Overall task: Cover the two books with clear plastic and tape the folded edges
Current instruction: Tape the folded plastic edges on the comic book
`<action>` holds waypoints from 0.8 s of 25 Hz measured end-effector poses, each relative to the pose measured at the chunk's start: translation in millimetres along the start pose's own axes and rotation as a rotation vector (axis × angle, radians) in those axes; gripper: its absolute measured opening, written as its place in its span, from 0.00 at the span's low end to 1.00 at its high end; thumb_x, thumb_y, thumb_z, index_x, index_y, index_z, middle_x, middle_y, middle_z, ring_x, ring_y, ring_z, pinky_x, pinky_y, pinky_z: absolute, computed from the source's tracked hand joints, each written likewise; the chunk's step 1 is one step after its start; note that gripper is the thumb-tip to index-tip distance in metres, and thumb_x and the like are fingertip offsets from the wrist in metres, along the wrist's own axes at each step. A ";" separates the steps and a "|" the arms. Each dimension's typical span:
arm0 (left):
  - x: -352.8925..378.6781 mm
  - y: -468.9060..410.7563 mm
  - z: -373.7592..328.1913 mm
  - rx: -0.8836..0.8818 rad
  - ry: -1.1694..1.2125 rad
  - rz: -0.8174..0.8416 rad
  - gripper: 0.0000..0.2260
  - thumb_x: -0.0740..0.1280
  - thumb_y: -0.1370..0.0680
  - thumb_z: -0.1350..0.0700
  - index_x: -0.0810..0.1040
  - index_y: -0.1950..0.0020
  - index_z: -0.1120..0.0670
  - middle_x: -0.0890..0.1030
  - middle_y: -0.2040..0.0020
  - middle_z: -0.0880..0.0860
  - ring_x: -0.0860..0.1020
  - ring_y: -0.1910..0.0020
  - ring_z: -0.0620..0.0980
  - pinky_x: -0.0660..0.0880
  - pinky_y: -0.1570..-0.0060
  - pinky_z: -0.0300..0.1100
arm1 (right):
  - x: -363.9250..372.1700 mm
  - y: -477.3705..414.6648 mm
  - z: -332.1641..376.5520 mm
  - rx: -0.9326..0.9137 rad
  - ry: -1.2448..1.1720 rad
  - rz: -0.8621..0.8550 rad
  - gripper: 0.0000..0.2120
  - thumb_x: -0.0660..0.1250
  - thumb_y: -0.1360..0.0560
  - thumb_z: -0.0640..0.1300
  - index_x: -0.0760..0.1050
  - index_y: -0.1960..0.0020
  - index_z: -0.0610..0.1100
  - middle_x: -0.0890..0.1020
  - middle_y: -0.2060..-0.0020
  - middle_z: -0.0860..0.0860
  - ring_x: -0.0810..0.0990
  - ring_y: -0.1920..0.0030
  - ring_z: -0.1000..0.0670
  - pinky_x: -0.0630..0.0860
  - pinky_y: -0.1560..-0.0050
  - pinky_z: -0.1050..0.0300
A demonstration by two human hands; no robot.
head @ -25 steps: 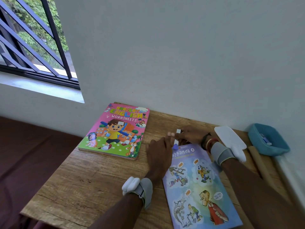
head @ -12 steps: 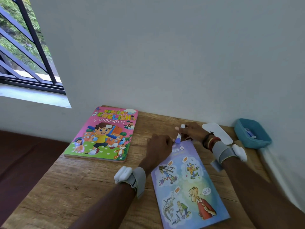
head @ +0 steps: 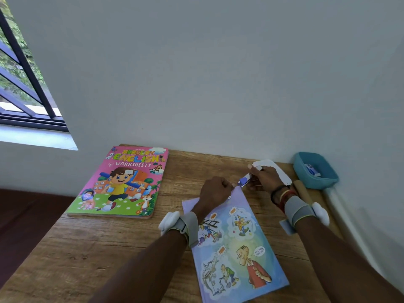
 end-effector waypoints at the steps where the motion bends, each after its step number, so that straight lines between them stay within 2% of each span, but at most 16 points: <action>1: -1.1 1.6 -1.6 0.000 0.014 0.007 0.11 0.68 0.22 0.52 0.85 0.56 0.58 0.86 0.55 0.54 0.82 0.53 0.50 0.71 0.57 0.40 | 2.0 1.5 -0.1 0.016 -0.006 0.027 0.15 0.68 0.23 0.49 0.74 0.62 0.39 0.81 0.68 0.40 0.80 0.73 0.48 0.79 0.68 0.56; 6: -0.5 1.6 -1.5 -0.026 0.041 0.005 0.11 0.69 0.23 0.51 0.85 0.56 0.57 0.86 0.56 0.53 0.81 0.56 0.47 0.69 0.60 0.38 | 9.4 7.9 -4.6 0.054 0.058 0.137 0.16 0.71 0.26 0.49 0.76 0.61 0.35 0.81 0.70 0.40 0.80 0.75 0.48 0.79 0.72 0.58; 10: -3.1 0.1 2.4 0.006 -0.015 0.044 0.11 0.69 0.23 0.50 0.85 0.54 0.57 0.86 0.54 0.53 0.81 0.53 0.49 0.69 0.59 0.38 | 15.5 9.9 -12.9 -0.015 0.071 0.032 0.16 0.74 0.28 0.46 0.76 0.66 0.34 0.80 0.72 0.39 0.78 0.78 0.48 0.78 0.73 0.59; 13: -11.5 5.8 6.3 0.060 -0.033 0.049 0.09 0.71 0.24 0.52 0.85 0.57 0.57 0.86 0.57 0.54 0.82 0.56 0.49 0.67 0.61 0.35 | 17.3 9.9 -16.5 0.048 -0.035 -0.011 0.16 0.73 0.28 0.50 0.78 0.60 0.35 0.82 0.67 0.37 0.80 0.73 0.45 0.79 0.70 0.57; 15: -20.9 12.4 17.0 -0.003 -0.010 -0.041 0.10 0.71 0.24 0.53 0.85 0.61 0.57 0.86 0.60 0.54 0.82 0.58 0.50 0.68 0.64 0.36 | 14.0 8.4 -16.5 0.083 -0.078 -0.062 0.17 0.70 0.26 0.52 0.77 0.58 0.37 0.82 0.69 0.39 0.80 0.73 0.46 0.79 0.71 0.58; 17: -35.7 25.0 37.4 -0.161 -0.016 -0.254 0.11 0.69 0.24 0.52 0.84 0.62 0.58 0.85 0.61 0.55 0.82 0.56 0.54 0.69 0.62 0.39 | 9.0 8.4 -14.4 0.096 -0.132 -0.100 0.17 0.67 0.24 0.53 0.76 0.59 0.38 0.81 0.70 0.41 0.79 0.76 0.47 0.78 0.73 0.58; 18: -45.1 34.6 48.3 -0.228 -0.013 -0.342 0.12 0.68 0.24 0.52 0.84 0.61 0.58 0.85 0.60 0.56 0.82 0.54 0.56 0.70 0.60 0.41 | 8.6 9.4 -13.3 0.111 -0.150 -0.087 0.17 0.67 0.23 0.52 0.75 0.59 0.38 0.80 0.70 0.40 0.78 0.77 0.47 0.77 0.74 0.58; 20: -63.1 58.3 64.6 -0.285 0.021 -0.385 0.12 0.67 0.23 0.51 0.83 0.58 0.58 0.84 0.58 0.58 0.82 0.54 0.57 0.72 0.56 0.43 | 11.8 16.3 -8.5 0.156 -0.127 0.009 0.17 0.68 0.24 0.52 0.74 0.59 0.38 0.80 0.69 0.40 0.79 0.76 0.47 0.79 0.73 0.57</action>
Point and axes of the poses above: each hand's wrist, its own y-axis away from the middle knuckle, its own x-axis out of the palm, z = x × y, the point moved 2 cm from there along -y, towards the middle knuckle
